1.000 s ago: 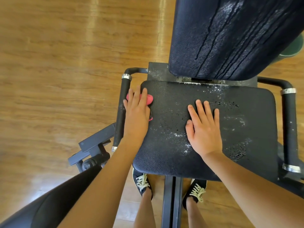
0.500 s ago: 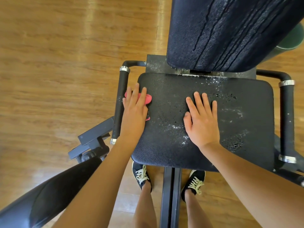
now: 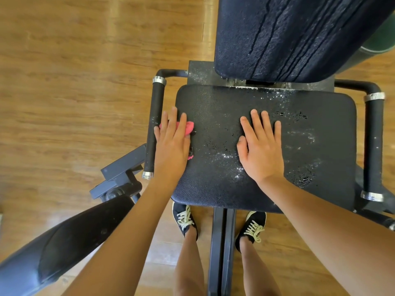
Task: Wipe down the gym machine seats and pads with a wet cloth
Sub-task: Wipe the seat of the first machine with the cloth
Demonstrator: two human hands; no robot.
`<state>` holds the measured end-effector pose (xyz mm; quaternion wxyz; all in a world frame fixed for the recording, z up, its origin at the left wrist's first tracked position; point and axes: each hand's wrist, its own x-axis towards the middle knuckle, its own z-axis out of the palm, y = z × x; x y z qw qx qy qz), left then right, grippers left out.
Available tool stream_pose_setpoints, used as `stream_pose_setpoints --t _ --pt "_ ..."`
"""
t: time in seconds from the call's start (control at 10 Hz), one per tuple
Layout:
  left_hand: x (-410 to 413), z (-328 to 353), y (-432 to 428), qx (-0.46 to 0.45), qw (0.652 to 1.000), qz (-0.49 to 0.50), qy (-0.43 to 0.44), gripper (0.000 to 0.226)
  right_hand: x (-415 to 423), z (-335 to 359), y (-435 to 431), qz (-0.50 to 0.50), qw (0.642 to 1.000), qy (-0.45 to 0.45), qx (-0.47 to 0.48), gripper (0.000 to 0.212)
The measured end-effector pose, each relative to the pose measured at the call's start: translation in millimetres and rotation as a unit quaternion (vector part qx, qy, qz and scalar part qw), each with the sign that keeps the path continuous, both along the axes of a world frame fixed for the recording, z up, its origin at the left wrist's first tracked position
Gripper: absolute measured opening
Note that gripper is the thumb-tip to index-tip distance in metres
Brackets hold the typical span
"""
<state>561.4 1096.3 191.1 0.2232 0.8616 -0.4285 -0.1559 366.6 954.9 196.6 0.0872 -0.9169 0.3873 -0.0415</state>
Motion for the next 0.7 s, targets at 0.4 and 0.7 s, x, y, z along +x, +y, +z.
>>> stream_pose_setpoints --t 0.4,0.7 --pt "-24.5 2.8 36.7 -0.013 0.998 0.022 0.051 0.057 -0.4 1.6 -0.6 0.002 1.0 0.002 0.0 0.051" --pt "-1.9 3.9 6.3 -0.014 0.997 0.024 0.066 0.049 -0.5 0.6 -1.2 0.002 1.0 -0.006 -0.008 0.05"
